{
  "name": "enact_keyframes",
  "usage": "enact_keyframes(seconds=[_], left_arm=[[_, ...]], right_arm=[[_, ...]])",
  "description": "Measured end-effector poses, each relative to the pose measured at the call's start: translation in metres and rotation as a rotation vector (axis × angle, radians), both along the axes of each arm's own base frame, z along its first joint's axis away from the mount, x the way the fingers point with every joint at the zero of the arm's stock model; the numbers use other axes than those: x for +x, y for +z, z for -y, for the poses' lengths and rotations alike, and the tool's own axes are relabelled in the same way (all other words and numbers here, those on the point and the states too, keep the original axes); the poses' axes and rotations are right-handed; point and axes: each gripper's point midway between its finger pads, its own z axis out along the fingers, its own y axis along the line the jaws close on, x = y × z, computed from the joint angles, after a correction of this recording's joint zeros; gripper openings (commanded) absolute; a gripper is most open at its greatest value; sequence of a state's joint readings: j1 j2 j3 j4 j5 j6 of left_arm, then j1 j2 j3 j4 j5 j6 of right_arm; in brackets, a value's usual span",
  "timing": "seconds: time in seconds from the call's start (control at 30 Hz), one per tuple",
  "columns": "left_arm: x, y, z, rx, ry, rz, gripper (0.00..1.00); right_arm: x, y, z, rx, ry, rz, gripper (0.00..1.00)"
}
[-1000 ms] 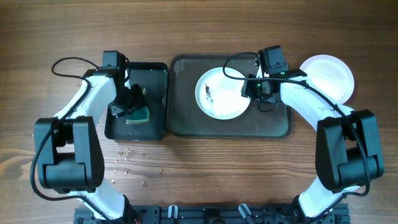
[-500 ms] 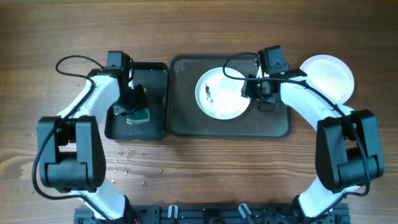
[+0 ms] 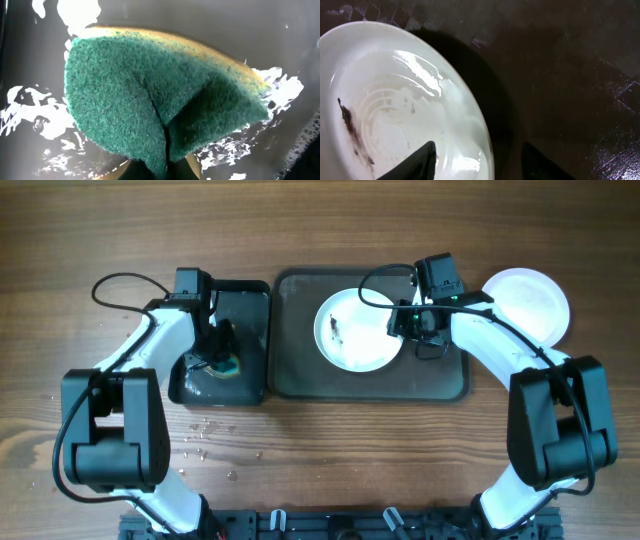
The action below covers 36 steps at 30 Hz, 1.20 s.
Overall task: Clean dirty plates on tray and stack at the side
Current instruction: 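Wipe the sponge in the small black tray with the left gripper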
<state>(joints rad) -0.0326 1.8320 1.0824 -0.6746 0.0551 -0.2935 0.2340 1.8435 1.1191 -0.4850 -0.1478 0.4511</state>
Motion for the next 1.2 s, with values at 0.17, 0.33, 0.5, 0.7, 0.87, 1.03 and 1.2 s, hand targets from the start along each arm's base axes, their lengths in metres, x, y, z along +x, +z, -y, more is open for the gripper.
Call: enact_keyframes(seconds=[0.17, 0.33, 0.5, 0.7, 0.87, 1.03, 1.2], left_arm=[[0.013, 0.02, 0.0, 0.008, -0.021, 0.089, 0.04], [0.041, 0.092, -0.004, 0.033, -0.02, 0.349, 0.04], [0.052, 0.195, -0.008, 0.048, -0.009, 0.671, 0.04], [0.045, 0.263, -0.008, 0.043, -0.001, 0.885, 0.04], [0.037, 0.289, -0.008, 0.041, 0.002, 0.964, 0.04], [0.037, 0.289, -0.008, 0.041, 0.002, 0.964, 0.04], [0.036, 0.289, -0.008, 0.041, 0.002, 0.962, 0.04]], right_arm=[[0.0, 0.0, 0.0, -0.004, 0.002, 0.001, 0.99], [0.0, 0.0, 0.001, -0.005, 0.004, 0.002, 0.99], [0.004, 0.002, 0.0, -0.001, 0.004, 0.021, 0.99], [0.005, 0.002, -0.001, 0.0, 0.004, 0.025, 1.0], [0.005, 0.002, -0.001, 0.0, 0.004, 0.025, 1.0], [0.005, 0.002, -0.001, 0.0, 0.004, 0.025, 1.0], [0.005, 0.002, -0.001, 0.0, 0.004, 0.025, 1.0]])
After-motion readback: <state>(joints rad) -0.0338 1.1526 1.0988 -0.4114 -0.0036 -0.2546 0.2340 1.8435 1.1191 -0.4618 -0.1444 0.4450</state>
